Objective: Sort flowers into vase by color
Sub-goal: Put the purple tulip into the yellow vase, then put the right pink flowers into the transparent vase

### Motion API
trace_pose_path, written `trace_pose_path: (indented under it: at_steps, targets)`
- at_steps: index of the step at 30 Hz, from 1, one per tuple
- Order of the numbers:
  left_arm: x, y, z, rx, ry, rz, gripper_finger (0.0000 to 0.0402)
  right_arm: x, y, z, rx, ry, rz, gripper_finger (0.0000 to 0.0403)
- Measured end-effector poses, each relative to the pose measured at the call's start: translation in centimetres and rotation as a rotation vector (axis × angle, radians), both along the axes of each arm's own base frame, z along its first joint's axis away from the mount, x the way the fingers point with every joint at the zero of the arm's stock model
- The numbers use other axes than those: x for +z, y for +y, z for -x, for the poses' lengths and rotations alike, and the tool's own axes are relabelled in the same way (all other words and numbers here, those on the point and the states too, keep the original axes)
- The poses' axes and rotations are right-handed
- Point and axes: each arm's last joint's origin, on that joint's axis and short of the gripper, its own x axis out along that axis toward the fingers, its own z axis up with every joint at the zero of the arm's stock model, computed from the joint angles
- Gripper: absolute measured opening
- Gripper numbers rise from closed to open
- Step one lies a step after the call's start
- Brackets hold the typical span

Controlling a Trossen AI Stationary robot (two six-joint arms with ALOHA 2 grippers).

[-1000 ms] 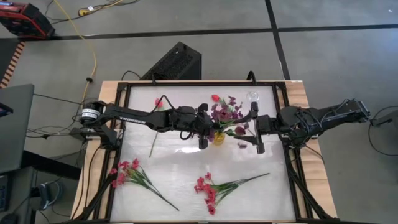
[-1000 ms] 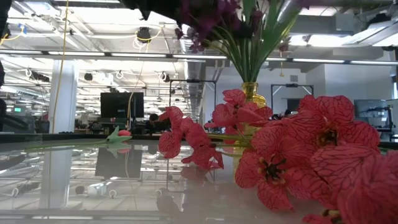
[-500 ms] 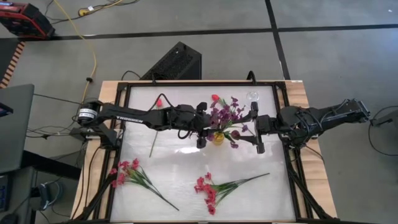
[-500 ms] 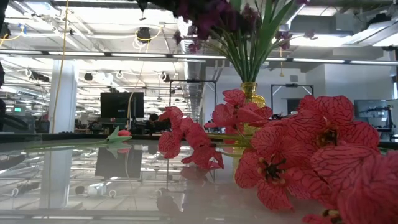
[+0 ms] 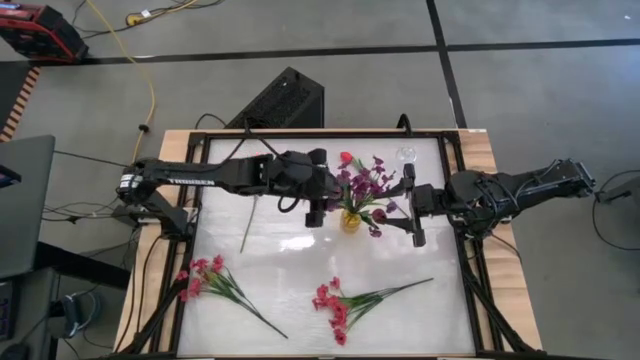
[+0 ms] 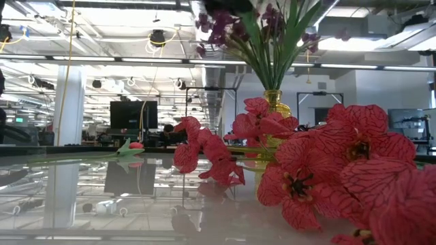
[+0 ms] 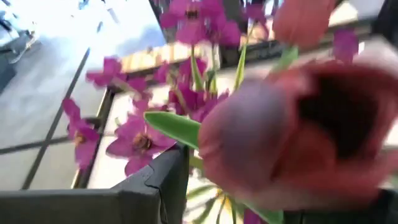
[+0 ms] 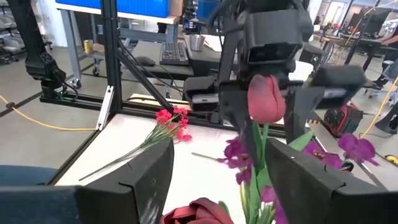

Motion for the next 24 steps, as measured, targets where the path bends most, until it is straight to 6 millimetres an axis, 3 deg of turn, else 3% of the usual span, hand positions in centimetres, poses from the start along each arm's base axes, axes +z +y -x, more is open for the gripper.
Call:
trace_pose_path:
  at_steps: [7,13,18,24]
  targets:
    - [2.1,0.0,2.3,0.003,0.245,-0.007,0.0162,-0.1,0.0,0.0,-0.001,0.006,-0.015,0.0278]
    - [3.5,-0.1,3.9,0.008,0.348,-0.002,0.0162,-0.2,0.0,0.0,0.006,0.026,-0.013,0.0278]
    - [4.5,0.1,5.9,0.1,0.495,-0.042,0.0162,-1.0,0.4,0.2,0.121,0.114,-0.054,0.0278]
    - [6.1,0.1,8.8,0.17,0.483,-0.009,0.0162,-0.5,2.2,0.6,0.216,0.067,-0.106,0.0278]
